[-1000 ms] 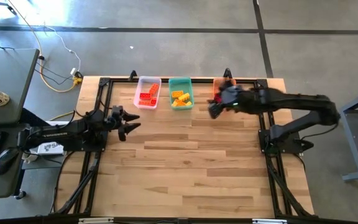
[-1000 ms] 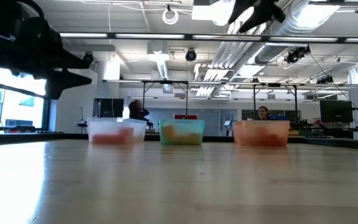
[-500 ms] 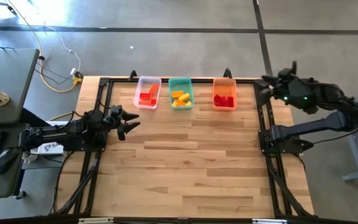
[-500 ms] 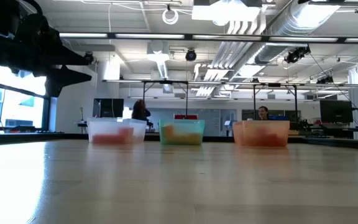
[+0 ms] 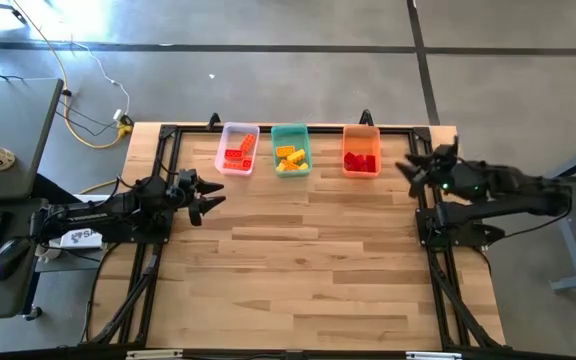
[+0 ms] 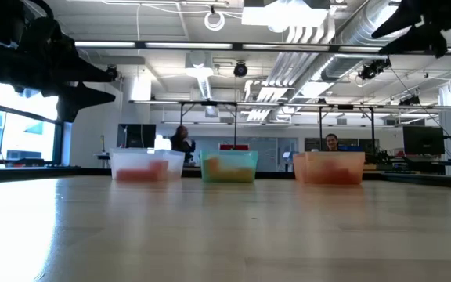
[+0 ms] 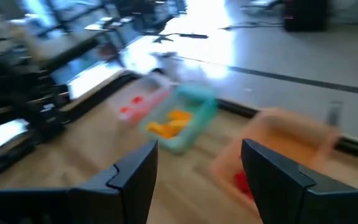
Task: Sort & place blocks by color
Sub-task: Return to Home Position
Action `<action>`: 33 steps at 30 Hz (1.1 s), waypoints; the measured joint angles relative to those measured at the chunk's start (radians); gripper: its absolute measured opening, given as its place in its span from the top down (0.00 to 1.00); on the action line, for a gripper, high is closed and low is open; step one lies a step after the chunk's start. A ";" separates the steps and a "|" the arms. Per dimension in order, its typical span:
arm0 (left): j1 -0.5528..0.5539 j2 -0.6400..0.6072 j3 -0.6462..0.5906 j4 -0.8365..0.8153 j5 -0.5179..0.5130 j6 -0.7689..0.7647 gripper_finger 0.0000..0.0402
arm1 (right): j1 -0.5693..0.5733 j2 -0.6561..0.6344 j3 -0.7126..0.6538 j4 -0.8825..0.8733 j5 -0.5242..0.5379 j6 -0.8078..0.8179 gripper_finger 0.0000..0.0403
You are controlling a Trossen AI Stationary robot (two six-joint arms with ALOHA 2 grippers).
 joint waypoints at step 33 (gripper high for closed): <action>0.000 0.001 0.001 -0.002 0.000 0.000 0.43 | 0.000 -0.377 -0.679 0.707 -0.548 -0.151 0.46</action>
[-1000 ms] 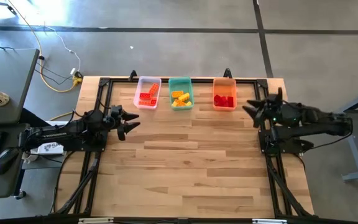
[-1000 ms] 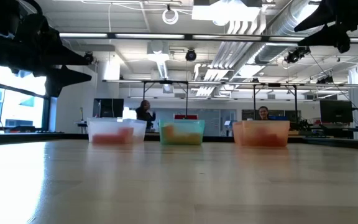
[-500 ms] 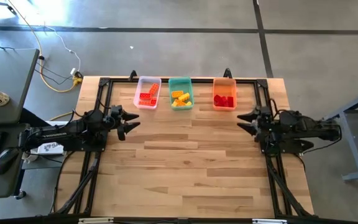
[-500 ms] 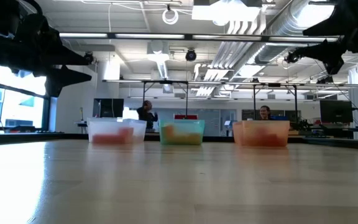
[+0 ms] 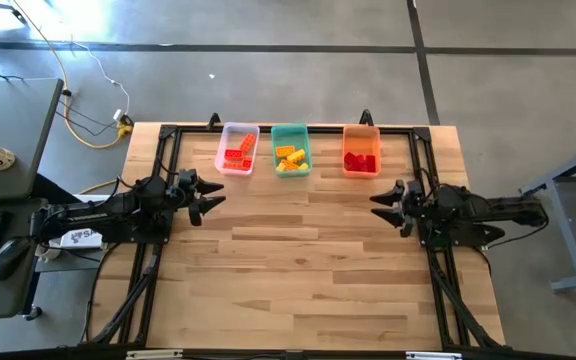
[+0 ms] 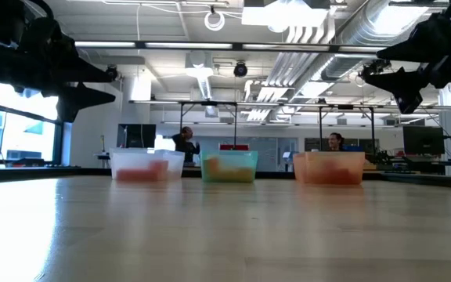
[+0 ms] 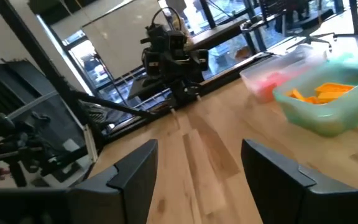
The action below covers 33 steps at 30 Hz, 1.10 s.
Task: Sort & place blocks by color
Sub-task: Return to Home Position
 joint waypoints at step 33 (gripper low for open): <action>0.000 0.000 0.000 -0.005 0.000 0.000 0.43 | 0.000 0.003 -0.037 0.085 -0.049 0.044 0.46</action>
